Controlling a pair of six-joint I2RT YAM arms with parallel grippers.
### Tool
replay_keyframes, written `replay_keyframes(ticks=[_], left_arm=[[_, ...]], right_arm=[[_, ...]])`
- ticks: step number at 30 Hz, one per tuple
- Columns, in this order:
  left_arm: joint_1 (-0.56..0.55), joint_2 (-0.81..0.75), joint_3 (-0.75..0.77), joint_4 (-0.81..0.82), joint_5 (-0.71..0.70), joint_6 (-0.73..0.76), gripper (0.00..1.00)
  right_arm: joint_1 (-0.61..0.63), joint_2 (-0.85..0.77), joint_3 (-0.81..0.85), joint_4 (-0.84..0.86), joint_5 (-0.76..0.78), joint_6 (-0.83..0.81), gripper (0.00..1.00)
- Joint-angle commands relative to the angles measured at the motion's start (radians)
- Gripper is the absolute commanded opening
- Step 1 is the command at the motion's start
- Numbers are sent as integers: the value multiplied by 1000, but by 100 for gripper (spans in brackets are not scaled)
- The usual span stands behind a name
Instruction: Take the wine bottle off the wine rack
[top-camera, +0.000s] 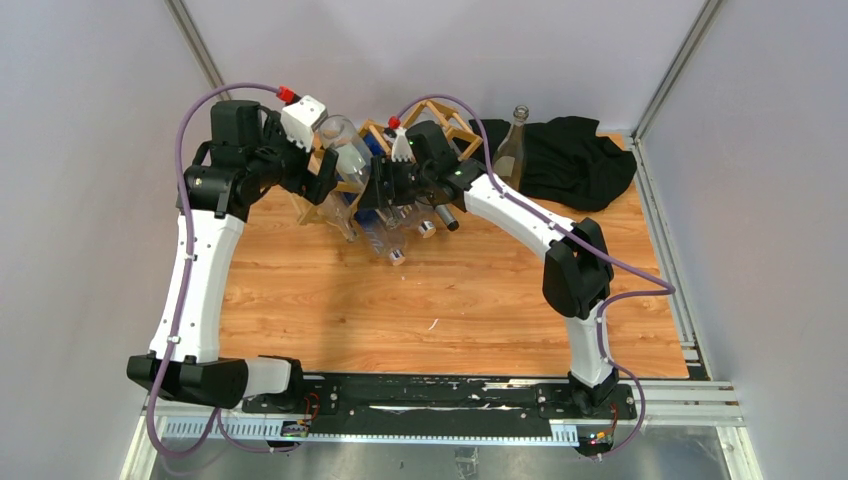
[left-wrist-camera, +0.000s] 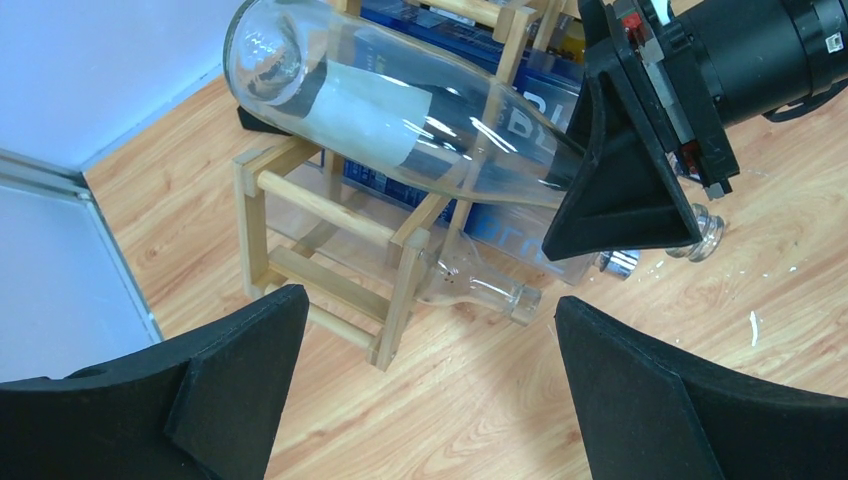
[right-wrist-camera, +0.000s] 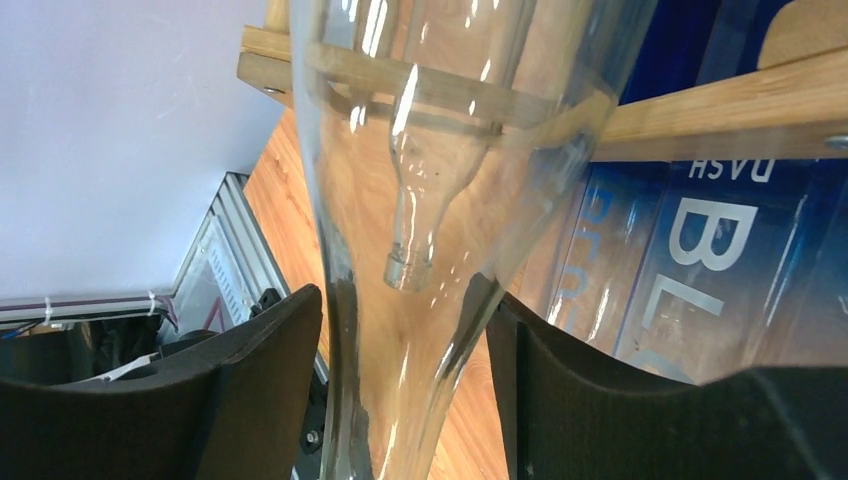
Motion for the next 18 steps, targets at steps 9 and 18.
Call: replay_keyframes(ticks=[9, 18], left_arm=[[9, -35, -24, -8, 11, 31, 100], [8, -35, -38, -6, 19, 64, 100]], right_arm=[[-11, 9, -43, 74, -91, 69, 62], [-18, -16, -55, 108, -125, 89, 8]])
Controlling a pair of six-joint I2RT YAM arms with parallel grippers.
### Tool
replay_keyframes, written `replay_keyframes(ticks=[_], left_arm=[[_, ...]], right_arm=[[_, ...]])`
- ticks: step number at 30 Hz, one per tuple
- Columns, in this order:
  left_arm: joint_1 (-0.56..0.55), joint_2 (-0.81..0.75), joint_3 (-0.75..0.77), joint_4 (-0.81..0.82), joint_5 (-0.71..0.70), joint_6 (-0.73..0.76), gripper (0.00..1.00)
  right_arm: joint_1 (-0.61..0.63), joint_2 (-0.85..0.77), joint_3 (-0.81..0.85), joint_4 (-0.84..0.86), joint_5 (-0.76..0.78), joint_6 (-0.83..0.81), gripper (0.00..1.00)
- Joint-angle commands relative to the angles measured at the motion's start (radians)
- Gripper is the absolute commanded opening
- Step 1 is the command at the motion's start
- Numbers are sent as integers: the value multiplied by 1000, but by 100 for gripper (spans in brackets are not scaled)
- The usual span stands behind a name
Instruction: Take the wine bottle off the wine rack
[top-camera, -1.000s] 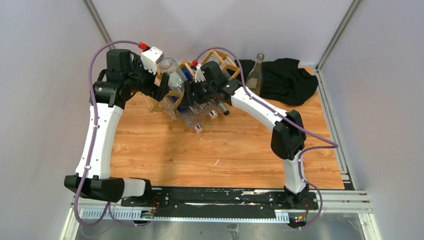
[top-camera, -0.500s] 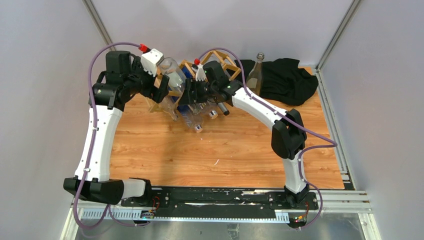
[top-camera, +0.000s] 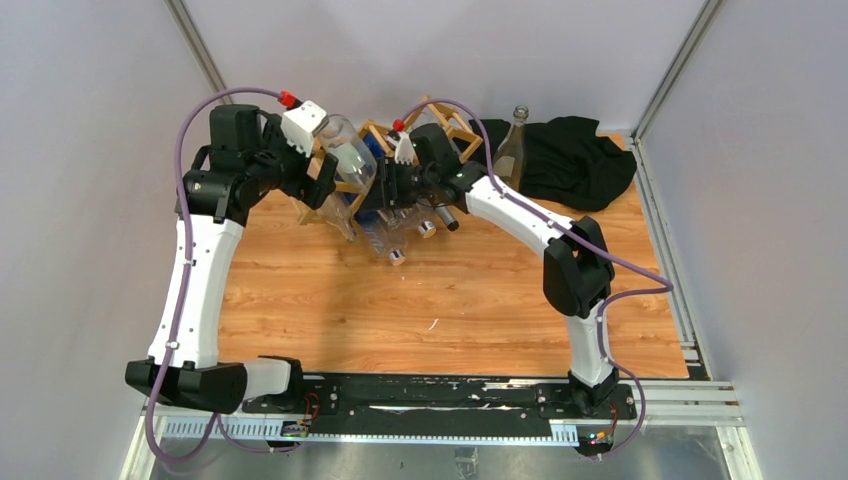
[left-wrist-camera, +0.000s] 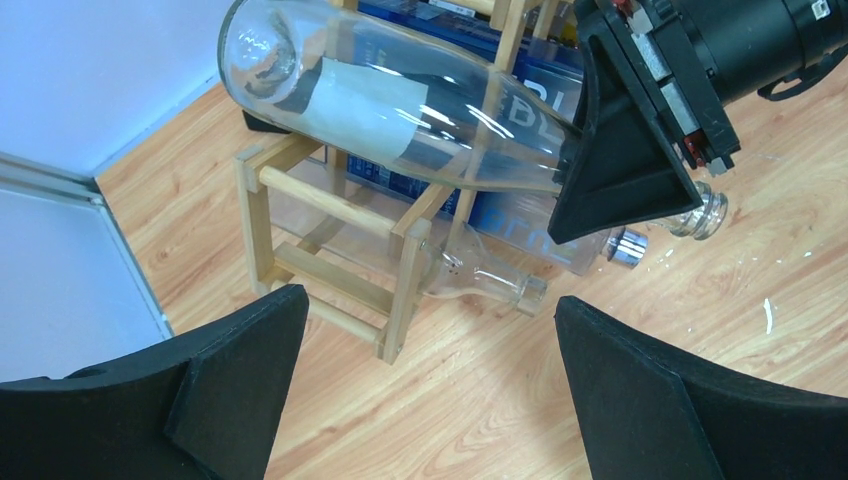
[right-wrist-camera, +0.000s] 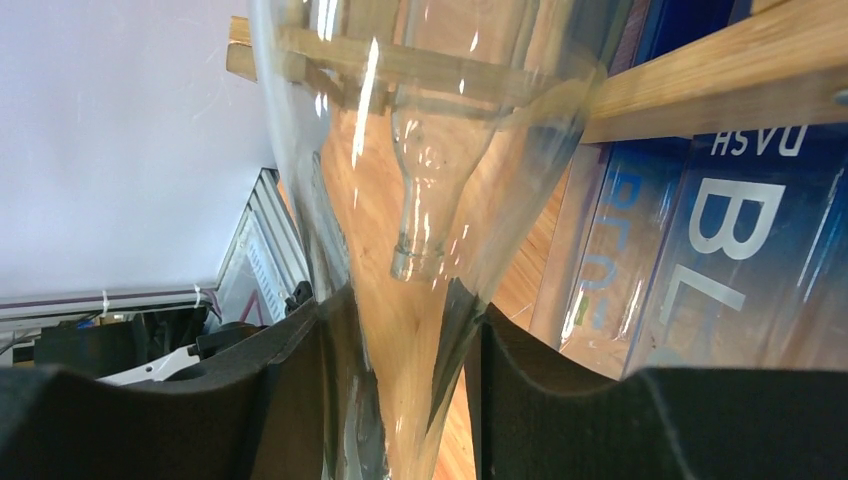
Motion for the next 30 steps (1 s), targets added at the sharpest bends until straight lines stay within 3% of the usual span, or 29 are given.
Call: replay_keyframes(ticks=[1, 16, 24, 30], left_arm=[[9, -13, -20, -6, 22, 36, 100], [8, -44, -69, -6, 150, 319, 100], [-3, -107, -125, -4, 232, 446, 100], [-39, -166, -235, 0, 212, 656, 100]], right_arm=[[-8, -26, -14, 50, -52, 6, 1], [-73, -265, -240, 391, -203, 124, 0], [-84, -360, -354, 485, -240, 172, 0], [-84, -434, -405, 485, -266, 174, 0]])
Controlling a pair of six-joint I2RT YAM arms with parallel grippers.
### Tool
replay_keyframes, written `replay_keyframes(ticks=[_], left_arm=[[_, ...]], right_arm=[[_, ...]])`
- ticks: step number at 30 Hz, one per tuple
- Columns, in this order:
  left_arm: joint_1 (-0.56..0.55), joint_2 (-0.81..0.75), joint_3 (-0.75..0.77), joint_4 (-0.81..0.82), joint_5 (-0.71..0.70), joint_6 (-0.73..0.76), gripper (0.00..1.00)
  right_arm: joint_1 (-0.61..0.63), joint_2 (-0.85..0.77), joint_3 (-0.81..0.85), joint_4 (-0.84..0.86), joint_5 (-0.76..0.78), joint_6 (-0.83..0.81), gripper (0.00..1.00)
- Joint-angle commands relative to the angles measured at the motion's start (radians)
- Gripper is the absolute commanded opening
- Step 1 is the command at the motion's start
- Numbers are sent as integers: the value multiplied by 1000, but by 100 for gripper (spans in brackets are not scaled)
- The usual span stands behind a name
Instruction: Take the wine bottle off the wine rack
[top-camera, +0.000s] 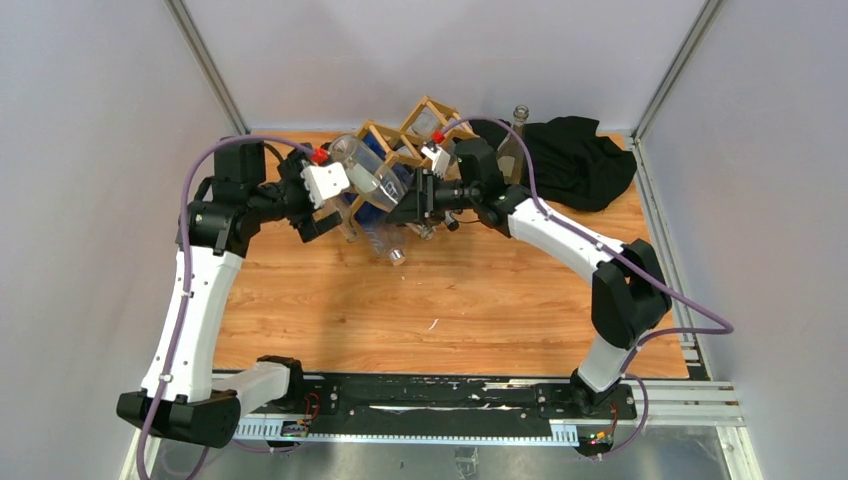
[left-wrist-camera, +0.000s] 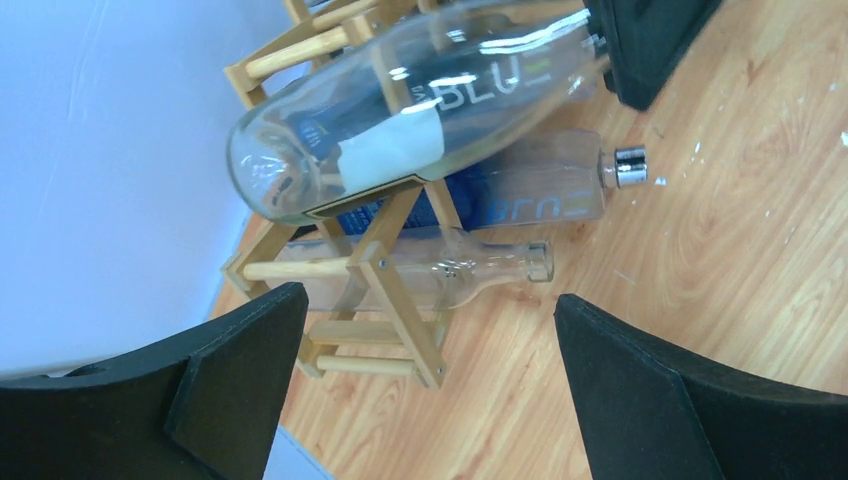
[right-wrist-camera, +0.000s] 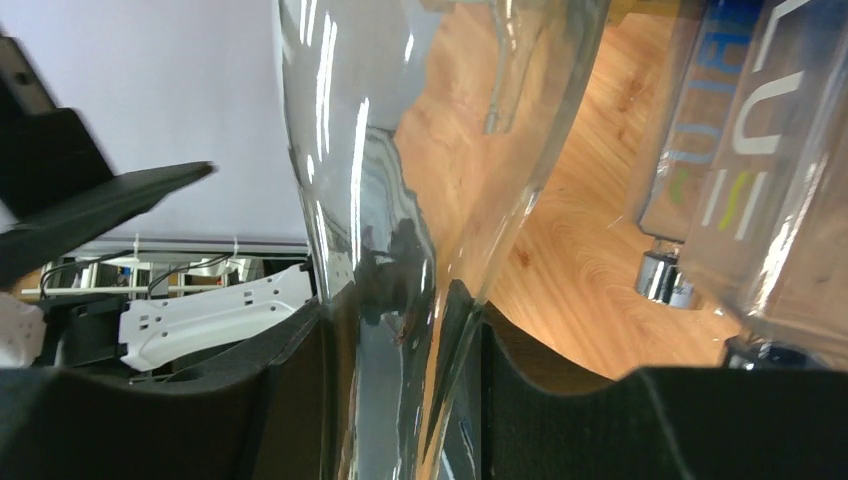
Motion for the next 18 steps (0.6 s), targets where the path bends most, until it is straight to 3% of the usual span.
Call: replay_keyframes(ticks=[1, 11, 18], left_arm=[[-22, -45, -85, 1, 14, 220, 100], [-72, -128, -137, 120, 56, 370, 100], [-212, -278, -374, 378, -28, 546, 100]], right_arm=[[-11, -147, 9, 241, -88, -23, 0], [-5, -294, -65, 144, -116, -84, 0], [31, -358, -70, 17, -142, -177, 0]])
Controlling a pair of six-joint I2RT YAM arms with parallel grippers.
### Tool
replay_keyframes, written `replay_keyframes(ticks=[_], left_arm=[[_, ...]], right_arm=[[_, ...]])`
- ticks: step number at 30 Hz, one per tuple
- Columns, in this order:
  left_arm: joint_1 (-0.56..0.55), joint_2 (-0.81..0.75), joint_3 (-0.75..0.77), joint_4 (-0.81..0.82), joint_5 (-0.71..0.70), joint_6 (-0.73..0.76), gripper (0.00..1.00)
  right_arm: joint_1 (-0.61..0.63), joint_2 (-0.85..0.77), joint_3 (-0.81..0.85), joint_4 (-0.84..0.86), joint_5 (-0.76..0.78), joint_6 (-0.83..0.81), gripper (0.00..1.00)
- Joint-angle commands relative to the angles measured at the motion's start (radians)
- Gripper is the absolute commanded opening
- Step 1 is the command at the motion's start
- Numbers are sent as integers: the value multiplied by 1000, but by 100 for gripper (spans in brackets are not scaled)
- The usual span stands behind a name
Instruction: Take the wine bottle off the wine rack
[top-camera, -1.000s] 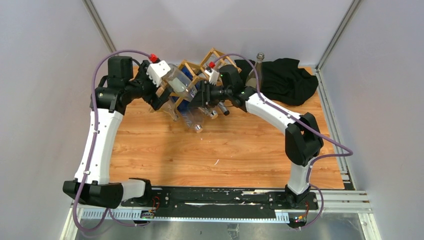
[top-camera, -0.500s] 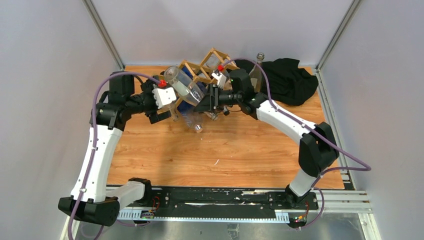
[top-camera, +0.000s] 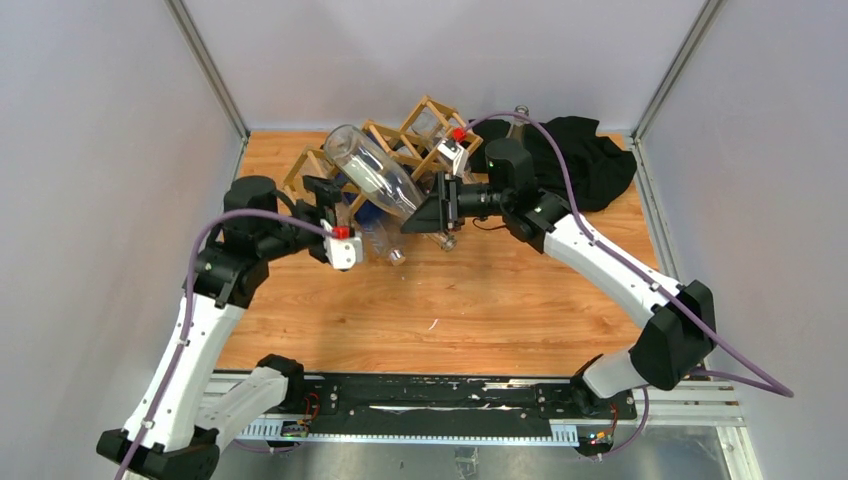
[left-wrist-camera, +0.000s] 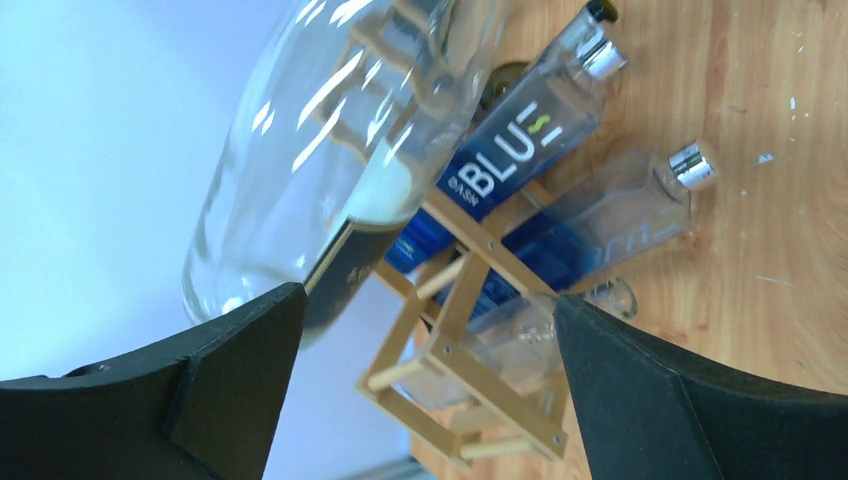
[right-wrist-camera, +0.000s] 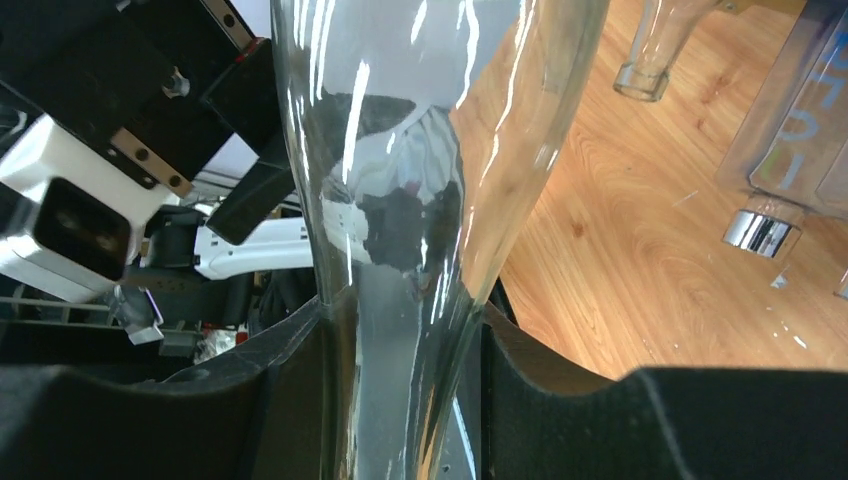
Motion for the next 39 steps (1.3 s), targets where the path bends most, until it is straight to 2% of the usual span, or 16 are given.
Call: replay_keyframes(ticks=[1, 4, 8, 11, 27, 28, 30, 32, 34, 36, 39], left_arm=[[-74, -57, -102, 177, -41, 135, 100], [-103, -67, -137, 230, -67, 187, 100], [-117, -117, -258, 363, -58, 312, 100], [-121, -125, -288, 348, -55, 366, 100], [-127, -137, -350, 406, -76, 330, 100], [-127, -139, -352, 407, -72, 328, 98], [-129, -150, -363, 420, -58, 326, 90], [-136, -166, -386, 462, -55, 320, 78], [-141, -183, -410, 500, -48, 318, 55], [-143, -200, -439, 551, -45, 304, 30], [-143, -223, -473, 645, -54, 259, 10]], right_arm=[[27, -92, 24, 69, -71, -118, 0], [44, -114, 28, 3, -73, -161, 0], [67, -144, 24, -75, -73, -192, 0], [88, -166, 28, -122, -74, -215, 0], [218, -241, 36, -392, -43, -345, 0], [222, -244, 35, -400, -38, -354, 0], [228, -243, 42, -417, -20, -368, 0], [228, -240, 49, -422, 8, -376, 0], [228, -238, 56, -425, 47, -381, 4], [228, -238, 58, -425, 79, -386, 16], [229, -236, 57, -425, 111, -399, 43]])
